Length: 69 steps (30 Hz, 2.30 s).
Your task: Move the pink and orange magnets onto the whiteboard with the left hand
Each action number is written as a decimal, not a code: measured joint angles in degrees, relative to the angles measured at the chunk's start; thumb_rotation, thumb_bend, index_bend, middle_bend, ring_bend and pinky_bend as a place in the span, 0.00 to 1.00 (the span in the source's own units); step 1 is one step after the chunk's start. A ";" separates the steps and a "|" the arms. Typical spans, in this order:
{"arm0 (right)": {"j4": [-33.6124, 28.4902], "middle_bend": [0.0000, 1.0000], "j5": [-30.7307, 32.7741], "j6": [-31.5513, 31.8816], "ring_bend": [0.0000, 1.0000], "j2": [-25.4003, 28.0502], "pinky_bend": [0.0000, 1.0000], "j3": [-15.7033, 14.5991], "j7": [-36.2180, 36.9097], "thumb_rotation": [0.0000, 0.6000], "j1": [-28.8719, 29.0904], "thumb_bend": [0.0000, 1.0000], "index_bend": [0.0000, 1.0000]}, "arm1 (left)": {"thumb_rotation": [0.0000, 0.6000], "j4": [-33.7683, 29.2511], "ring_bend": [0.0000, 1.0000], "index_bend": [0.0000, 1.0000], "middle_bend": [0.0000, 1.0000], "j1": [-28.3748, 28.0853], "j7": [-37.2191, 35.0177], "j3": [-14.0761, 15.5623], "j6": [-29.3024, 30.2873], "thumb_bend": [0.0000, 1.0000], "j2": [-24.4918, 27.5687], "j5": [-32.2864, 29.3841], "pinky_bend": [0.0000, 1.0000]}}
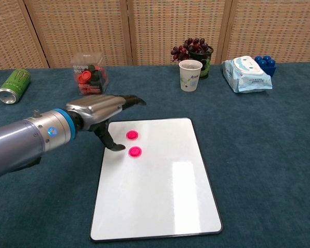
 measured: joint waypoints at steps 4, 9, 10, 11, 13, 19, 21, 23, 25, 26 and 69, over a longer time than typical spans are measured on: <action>-0.06 0.00 -0.06 -0.01 0.00 0.03 0.00 -0.04 -0.16 1.00 0.03 0.23 0.00 | 1.00 -0.98 0.00 0.29 0.00 1.99 -1.09 -0.11 1.66 0.29 4.77 -0.39 0.00; -0.21 0.00 -0.03 0.06 0.00 -0.01 0.00 -0.06 -0.44 1.00 0.01 0.23 0.00 | 1.00 -0.20 0.00 0.34 0.00 4.76 -3.82 -0.23 2.33 0.30 9.55 -2.33 0.00; -0.24 0.00 -0.02 0.07 0.00 -0.02 0.00 -0.06 -0.51 1.00 0.01 0.23 0.00 | 1.00 0.43 0.00 0.34 0.00 5.27 -4.66 -0.25 2.22 0.30 10.32 -2.74 0.00; -0.27 0.00 0.00 0.09 0.00 -0.03 0.00 -0.06 -0.61 1.00 0.01 0.23 0.00 | 1.00 0.89 0.00 0.34 0.00 5.51 -5.35 -0.27 2.01 0.30 10.73 -3.02 0.00; -0.32 0.00 0.04 0.13 0.00 -0.06 0.00 -0.05 -0.74 1.00 0.00 0.23 0.00 | 1.00 1.97 0.00 0.34 0.00 5.97 -7.22 -0.39 1.09 0.30 11.38 -3.58 0.00; -0.39 0.00 0.17 0.10 0.00 -0.10 0.00 -0.06 -1.12 1.00 0.02 0.23 0.00 | 1.00 7.75 0.00 0.36 0.00 6.78 -12.80 -0.27 -2.72 0.31 11.84 -3.77 0.00; -0.41 0.00 0.20 0.06 0.00 -0.10 0.00 -0.08 -1.22 1.00 0.04 0.23 0.00 | 1.00 9.34 0.00 0.36 0.00 6.91 -14.31 -0.12 -3.82 0.31 11.59 -3.46 0.00; -0.41 0.00 0.21 0.08 0.00 -0.09 0.00 -0.07 -1.18 1.00 0.03 0.23 0.00 | 1.00 11.23 0.00 0.36 0.00 6.92 -15.52 0.09 -4.78 0.32 11.04 -2.84 0.00; -0.40 0.00 0.23 0.05 0.00 -0.09 0.00 -0.07 -1.09 1.00 0.02 0.23 0.00 | 1.00 13.26 0.00 0.36 0.00 6.86 -16.58 0.29 -5.55 0.32 10.20 -2.12 0.00; -0.41 0.00 0.24 0.04 0.00 -0.08 0.00 -0.06 -1.00 1.00 0.02 0.23 0.00 | 1.00 14.12 0.00 0.36 0.00 6.83 -17.01 0.38 -5.88 0.32 9.77 -1.82 0.00; -0.73 0.00 0.68 -0.37 0.00 0.18 0.00 0.05 0.14 1.00 0.01 0.23 0.00 | 1.00 17.25 0.00 0.52 0.00 5.19 -15.68 -0.66 -7.21 0.33 4.43 0.15 0.00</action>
